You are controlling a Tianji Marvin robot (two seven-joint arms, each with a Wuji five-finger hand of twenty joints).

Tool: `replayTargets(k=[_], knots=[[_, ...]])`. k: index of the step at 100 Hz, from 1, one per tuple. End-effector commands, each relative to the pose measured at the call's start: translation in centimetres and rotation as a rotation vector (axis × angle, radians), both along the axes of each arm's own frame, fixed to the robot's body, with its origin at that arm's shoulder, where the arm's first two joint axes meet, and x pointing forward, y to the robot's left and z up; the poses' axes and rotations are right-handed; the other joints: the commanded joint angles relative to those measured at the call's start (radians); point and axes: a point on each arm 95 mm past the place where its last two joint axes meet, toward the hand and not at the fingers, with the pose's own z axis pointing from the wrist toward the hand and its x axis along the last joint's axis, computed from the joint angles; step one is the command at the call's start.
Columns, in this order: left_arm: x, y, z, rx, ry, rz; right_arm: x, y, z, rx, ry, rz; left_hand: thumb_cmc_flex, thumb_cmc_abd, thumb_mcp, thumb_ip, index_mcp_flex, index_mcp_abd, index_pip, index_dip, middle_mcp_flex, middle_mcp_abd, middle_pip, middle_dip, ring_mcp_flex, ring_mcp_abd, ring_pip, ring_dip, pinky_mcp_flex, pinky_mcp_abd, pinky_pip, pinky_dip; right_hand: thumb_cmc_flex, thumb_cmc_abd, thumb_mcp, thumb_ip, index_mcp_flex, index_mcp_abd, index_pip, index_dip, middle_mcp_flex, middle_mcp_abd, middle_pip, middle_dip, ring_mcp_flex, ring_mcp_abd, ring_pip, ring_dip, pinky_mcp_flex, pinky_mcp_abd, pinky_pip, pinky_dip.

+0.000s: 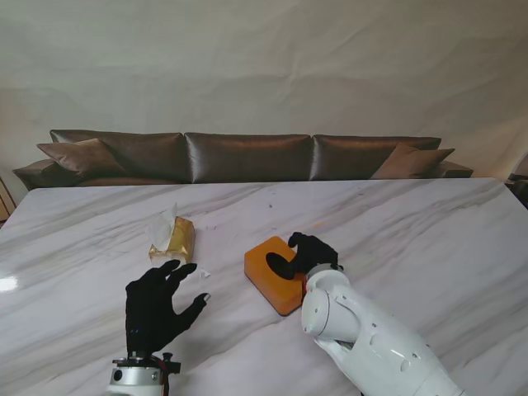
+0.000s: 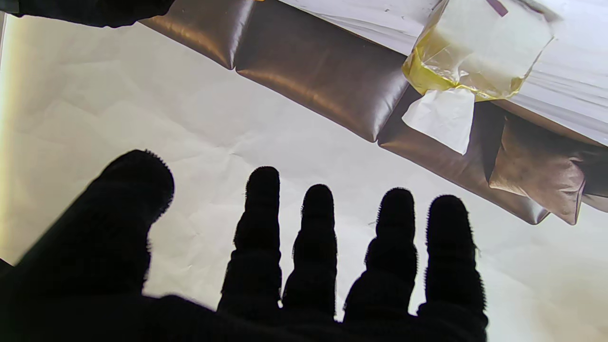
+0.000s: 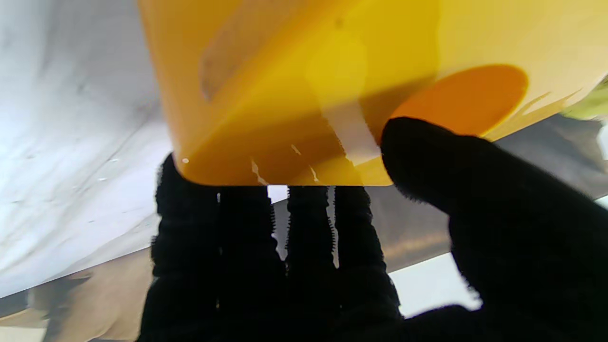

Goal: Refill a tissue box and feed the first sheet

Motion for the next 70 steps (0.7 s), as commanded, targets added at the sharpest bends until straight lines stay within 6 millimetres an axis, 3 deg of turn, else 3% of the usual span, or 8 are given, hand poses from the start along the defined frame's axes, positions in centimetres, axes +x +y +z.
replayTargets(k=[1, 39, 70], knots=[[-0.4, -0.1, 0.0, -0.002, 0.011, -0.001, -0.5, 0.8, -0.2, 0.015, 0.020, 0.038, 0.006, 0.037, -0.017, 0.014, 0.006, 0.009, -0.007, -0.013, 0.000, -0.004, -0.018, -0.005, -0.016, -0.013, -0.003, -0.003, -0.013, 0.013, -0.006, 0.001, 0.012, -0.041, 0.036, -0.024, 0.002, -0.026, 0.022, -0.001, -0.002, -0.036, -0.010, -0.003, -0.013, -0.011, -0.024, -0.014, -0.012, -0.049, -0.010, -0.007], [-0.7, -0.1, -0.1, -0.004, 0.014, 0.004, -3.2, 3.4, -0.5, 0.009, 0.014, 0.249, 0.007, 0.038, -0.018, 0.015, 0.006, 0.008, -0.007, -0.014, 0.001, -0.005, -0.018, -0.006, -0.014, -0.013, -0.003, -0.002, -0.013, 0.013, -0.006, 0.001, 0.056, -0.046, 0.067, -0.026, -0.006, -0.036, 0.027, -0.003, -0.007, -0.049, -0.009, -0.006, -0.014, -0.051, -0.039, -0.018, -0.034, -0.063, -0.041, -0.012], [-0.7, -0.3, -0.1, -0.008, 0.013, 0.002, -5.0, 4.5, -0.3, -0.016, -0.018, 0.382, 0.006, 0.039, -0.019, 0.016, 0.006, 0.009, -0.007, -0.013, 0.000, -0.006, -0.018, -0.006, -0.014, -0.015, -0.003, -0.002, -0.013, 0.013, -0.006, 0.001, 0.108, -0.044, 0.118, -0.015, -0.013, -0.046, 0.041, -0.004, -0.009, -0.065, -0.003, -0.006, -0.011, -0.079, -0.048, -0.019, -0.046, -0.074, -0.054, -0.010]])
